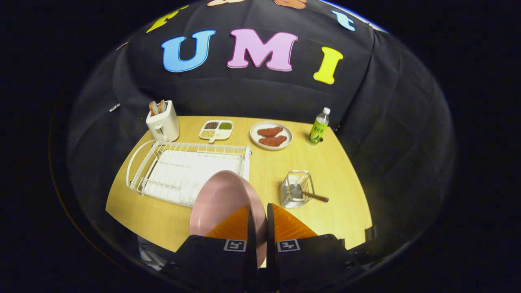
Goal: Take the plate from the dish rack, then take the spoon from the basket and place it into the plate.
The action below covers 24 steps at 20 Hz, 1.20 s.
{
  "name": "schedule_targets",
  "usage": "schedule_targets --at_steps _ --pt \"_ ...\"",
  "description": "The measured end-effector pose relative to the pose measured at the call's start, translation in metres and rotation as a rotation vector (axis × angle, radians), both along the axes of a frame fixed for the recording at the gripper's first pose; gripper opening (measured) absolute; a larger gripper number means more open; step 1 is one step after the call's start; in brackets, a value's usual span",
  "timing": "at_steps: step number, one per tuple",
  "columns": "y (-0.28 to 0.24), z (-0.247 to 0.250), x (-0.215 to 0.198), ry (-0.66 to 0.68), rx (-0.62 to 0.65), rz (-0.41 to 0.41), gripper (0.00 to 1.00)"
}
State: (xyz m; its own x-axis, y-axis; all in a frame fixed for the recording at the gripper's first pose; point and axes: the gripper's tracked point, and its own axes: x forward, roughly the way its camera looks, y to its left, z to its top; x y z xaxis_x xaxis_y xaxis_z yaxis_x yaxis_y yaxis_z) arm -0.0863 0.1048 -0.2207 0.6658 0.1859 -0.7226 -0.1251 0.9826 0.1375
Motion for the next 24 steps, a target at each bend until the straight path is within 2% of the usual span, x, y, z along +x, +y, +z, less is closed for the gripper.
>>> schedule_targets --at_steps 8,11,15,19,22,24 --pt "0.025 -0.113 -0.081 0.295 0.218 -0.034 0.13" --pt "0.043 -0.150 -0.082 0.343 0.297 -0.057 0.13" --pt "0.068 -0.173 -0.069 0.366 0.413 -0.088 0.13" --pt "0.073 -0.184 -0.044 0.335 0.410 -0.107 0.12" --pt "0.068 -0.200 -0.038 0.329 0.307 -0.100 0.15" --pt "0.064 -0.201 -0.041 0.324 0.263 -0.083 0.13"
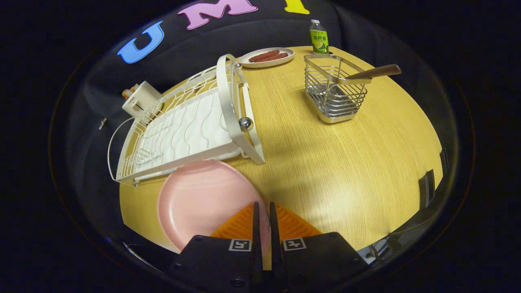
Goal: Take the plate from the dish rack, then take the spoon from the basket and place it into the plate.
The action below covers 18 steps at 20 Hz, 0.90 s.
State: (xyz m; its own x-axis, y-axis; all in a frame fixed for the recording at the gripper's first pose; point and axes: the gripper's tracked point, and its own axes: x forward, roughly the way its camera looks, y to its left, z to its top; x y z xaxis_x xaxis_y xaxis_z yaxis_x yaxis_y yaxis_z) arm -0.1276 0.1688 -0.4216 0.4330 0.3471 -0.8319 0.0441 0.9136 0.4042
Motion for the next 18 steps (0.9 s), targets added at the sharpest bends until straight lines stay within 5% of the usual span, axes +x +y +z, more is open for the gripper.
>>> schedule_targets --at_steps 8,14,18 --pt "-0.020 0.020 0.005 -0.098 -0.023 0.071 0.68" --pt "-0.069 0.100 0.022 -0.347 -0.010 0.121 0.90" --pt "-0.120 0.154 0.051 -0.505 -0.077 0.118 0.92"
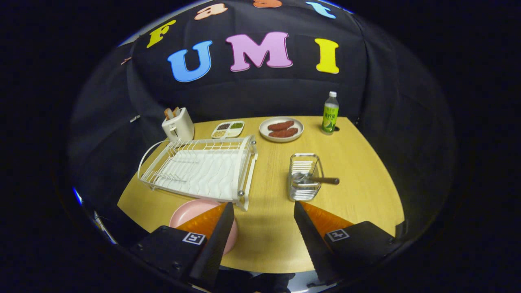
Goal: Take the plate from the dish rack, then take the spoon from the basket and place it into the plate.
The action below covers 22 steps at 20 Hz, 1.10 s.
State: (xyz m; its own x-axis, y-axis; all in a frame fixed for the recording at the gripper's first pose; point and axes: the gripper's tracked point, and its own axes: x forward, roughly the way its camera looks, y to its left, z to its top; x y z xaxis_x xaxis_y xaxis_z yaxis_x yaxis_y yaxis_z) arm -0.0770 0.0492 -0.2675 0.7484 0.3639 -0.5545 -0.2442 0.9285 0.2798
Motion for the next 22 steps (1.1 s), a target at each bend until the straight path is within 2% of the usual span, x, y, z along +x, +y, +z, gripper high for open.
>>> schedule_targets --at_steps 4,9,15,22 --pt "-0.047 0.032 0.038 -0.089 -0.055 -0.028 0.92" --pt "-0.082 0.011 0.068 -0.080 -0.125 -0.011 0.93" --pt "-0.078 -0.041 0.089 -0.003 -0.154 0.074 0.89" --pt "-0.056 -0.077 0.098 0.055 -0.160 0.154 0.87"
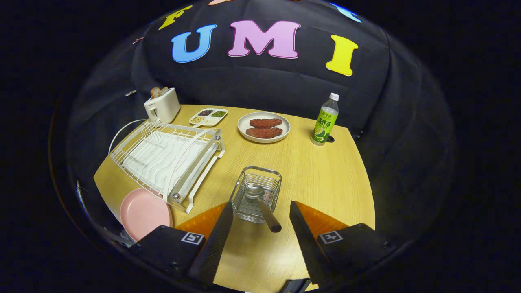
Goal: Take the plate from the dish rack, then take the spoon from the basket and place it into the plate.
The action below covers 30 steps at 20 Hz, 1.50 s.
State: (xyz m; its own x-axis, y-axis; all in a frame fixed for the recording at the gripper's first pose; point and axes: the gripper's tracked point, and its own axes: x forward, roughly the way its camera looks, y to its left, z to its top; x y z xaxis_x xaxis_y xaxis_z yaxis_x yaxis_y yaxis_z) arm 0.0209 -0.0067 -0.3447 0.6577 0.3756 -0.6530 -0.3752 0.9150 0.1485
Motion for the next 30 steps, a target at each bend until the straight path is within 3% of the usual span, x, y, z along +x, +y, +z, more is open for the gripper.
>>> schedule_targets --at_steps 1,3,4,6,10,12,16,22,30 --pt "0.000 -0.006 0.002 0.012 -0.006 -0.001 0.84" --pt "-0.002 -0.013 0.003 0.041 -0.008 -0.019 0.69" --pt "-0.004 -0.017 0.005 0.052 -0.005 -0.035 0.54" --pt "-0.005 -0.021 0.005 0.071 0.020 -0.055 0.36" --pt "0.004 -0.034 0.000 0.122 0.058 -0.048 0.27" --pt "0.006 -0.029 0.000 0.109 0.073 -0.049 0.16" --pt "0.009 -0.025 -0.001 0.109 0.065 -0.055 0.10" --pt "-0.006 0.011 0.019 0.082 0.093 -0.139 0.10" --pt "-0.002 0.071 0.039 -0.011 0.110 -0.163 0.10"
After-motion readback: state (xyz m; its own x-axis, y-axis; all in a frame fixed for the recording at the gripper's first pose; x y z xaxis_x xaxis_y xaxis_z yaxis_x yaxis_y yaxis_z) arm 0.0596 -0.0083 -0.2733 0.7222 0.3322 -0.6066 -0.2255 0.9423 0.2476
